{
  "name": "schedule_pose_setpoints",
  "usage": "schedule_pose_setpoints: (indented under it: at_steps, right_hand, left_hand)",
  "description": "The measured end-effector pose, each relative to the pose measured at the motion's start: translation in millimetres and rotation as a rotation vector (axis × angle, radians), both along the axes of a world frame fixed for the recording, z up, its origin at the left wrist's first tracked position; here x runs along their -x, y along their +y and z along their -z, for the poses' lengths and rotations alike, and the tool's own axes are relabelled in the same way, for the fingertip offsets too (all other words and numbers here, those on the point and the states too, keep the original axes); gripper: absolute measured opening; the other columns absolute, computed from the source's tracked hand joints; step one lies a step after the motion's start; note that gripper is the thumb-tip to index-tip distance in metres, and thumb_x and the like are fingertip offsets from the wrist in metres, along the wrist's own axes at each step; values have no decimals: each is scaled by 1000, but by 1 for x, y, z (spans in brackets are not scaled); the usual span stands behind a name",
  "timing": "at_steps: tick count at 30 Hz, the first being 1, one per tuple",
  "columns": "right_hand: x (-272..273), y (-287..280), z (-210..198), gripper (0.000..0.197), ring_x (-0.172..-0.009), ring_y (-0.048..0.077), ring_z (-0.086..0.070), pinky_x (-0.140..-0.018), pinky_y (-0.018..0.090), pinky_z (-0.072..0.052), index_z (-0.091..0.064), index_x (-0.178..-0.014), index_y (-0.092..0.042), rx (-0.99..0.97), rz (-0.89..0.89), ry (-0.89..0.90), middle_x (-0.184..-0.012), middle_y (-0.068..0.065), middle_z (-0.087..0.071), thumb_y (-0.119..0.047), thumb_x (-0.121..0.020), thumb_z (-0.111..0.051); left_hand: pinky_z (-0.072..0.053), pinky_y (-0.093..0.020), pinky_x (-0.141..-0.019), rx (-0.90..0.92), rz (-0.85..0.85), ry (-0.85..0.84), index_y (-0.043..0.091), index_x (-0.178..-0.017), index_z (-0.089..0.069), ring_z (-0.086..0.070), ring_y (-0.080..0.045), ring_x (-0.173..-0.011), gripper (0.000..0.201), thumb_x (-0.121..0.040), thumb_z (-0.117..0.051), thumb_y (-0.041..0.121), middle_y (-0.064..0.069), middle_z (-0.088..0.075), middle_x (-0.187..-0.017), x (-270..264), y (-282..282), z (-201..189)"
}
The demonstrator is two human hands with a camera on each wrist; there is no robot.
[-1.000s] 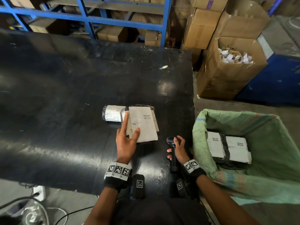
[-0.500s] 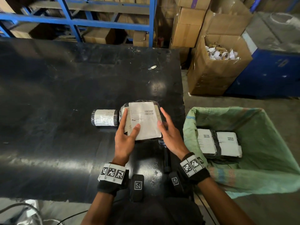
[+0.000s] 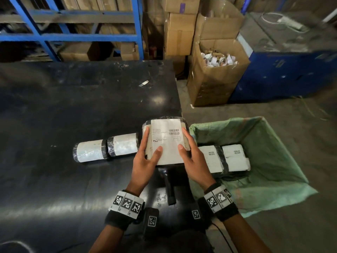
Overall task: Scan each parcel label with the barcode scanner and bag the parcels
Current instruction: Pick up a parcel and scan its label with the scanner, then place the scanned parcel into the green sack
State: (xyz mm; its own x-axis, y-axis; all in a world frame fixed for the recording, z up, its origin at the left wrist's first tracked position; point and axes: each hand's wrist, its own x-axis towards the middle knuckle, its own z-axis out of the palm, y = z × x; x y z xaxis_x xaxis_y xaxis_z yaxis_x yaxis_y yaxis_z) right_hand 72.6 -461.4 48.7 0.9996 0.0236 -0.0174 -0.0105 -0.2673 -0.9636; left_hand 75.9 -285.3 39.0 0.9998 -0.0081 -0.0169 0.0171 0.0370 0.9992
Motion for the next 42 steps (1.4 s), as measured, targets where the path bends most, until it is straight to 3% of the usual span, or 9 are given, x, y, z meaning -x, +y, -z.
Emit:
schedule_pose_setpoints:
  at_steps: [5,8,11,15,18,26,29,33,42]
  right_hand:
    - [-1,-83,-17,54,-131,-8,-45,-108,17,-40,-33,-152,-32,83,104,12,-144,-26,-44,-25,-101,-50]
    - [-10,-148,-6,53,-133,7,-48,-110,28,-42,-37,-150,-34,229,149,90,-148,-12,-47,-25,-100,-52]
    - [-27,-205,10,54,-134,22,-48,-110,40,-43,-37,-150,-29,341,132,260,-150,4,-46,-19,-100,-51]
    - [-52,-259,34,55,-133,27,-48,-105,29,-38,-36,-152,-20,527,112,496,-148,7,-46,-18,-99,-53]
    - [-68,-287,58,56,-141,29,-40,-115,35,-33,-37,-152,-18,616,81,566,-157,6,-37,-20,-98,-55]
    - [-83,-310,107,58,-141,28,-39,-94,11,-27,-33,-153,-20,535,194,603,-152,9,-43,-14,-99,-54]
    - [-81,-308,128,57,-137,32,-44,-98,18,-33,-34,-152,-24,515,261,603,-150,12,-45,-13,-100,-52]
    - [-86,-319,155,59,-125,38,-54,-105,33,-42,-17,-156,-35,761,196,737,-147,20,-49,-22,-103,-41]
    - [-86,-313,185,62,-108,38,-61,-89,38,-48,-18,-154,-41,1063,216,698,-124,26,-61,-17,-101,-38]
  left_hand:
    - [-40,-24,-100,-431,148,-42,43,-158,-15,-50,6,-107,77,-90,-40,66,3,-49,-130,-19,-62,6]
    - [-28,-30,-112,-574,159,-90,23,-161,-18,-41,-20,-130,80,-92,-33,60,-13,-41,-142,-26,-103,23]
    - [-15,-51,-125,-816,177,-99,4,-158,-23,-12,-45,-153,77,-95,-37,46,-29,-19,-162,-30,-138,47]
    - [-5,-52,-127,-873,287,-30,-4,-158,-9,9,-41,-154,82,-96,-28,45,-27,2,-166,-28,-163,70]
    - [-8,-52,-126,-973,343,-4,-7,-157,-5,7,-41,-155,87,-92,-11,50,-29,1,-165,-26,-171,85]
    - [-21,-54,-124,-1168,311,-118,-6,-157,-7,-1,-41,-155,79,-97,-44,29,-29,-4,-166,-20,-166,98]
    - [-24,-53,-123,-1177,315,-116,-4,-158,-6,-2,-38,-156,79,-98,-45,30,-26,-4,-166,-19,-162,101]
    - [-25,-51,-123,-1166,311,-130,-3,-158,-11,-5,-37,-156,74,-98,-38,30,-26,-7,-166,-20,-158,102]
    - [-24,-50,-124,-1194,340,-121,-3,-158,-10,-3,-37,-156,74,-97,-35,32,-26,-4,-166,-21,-156,99]
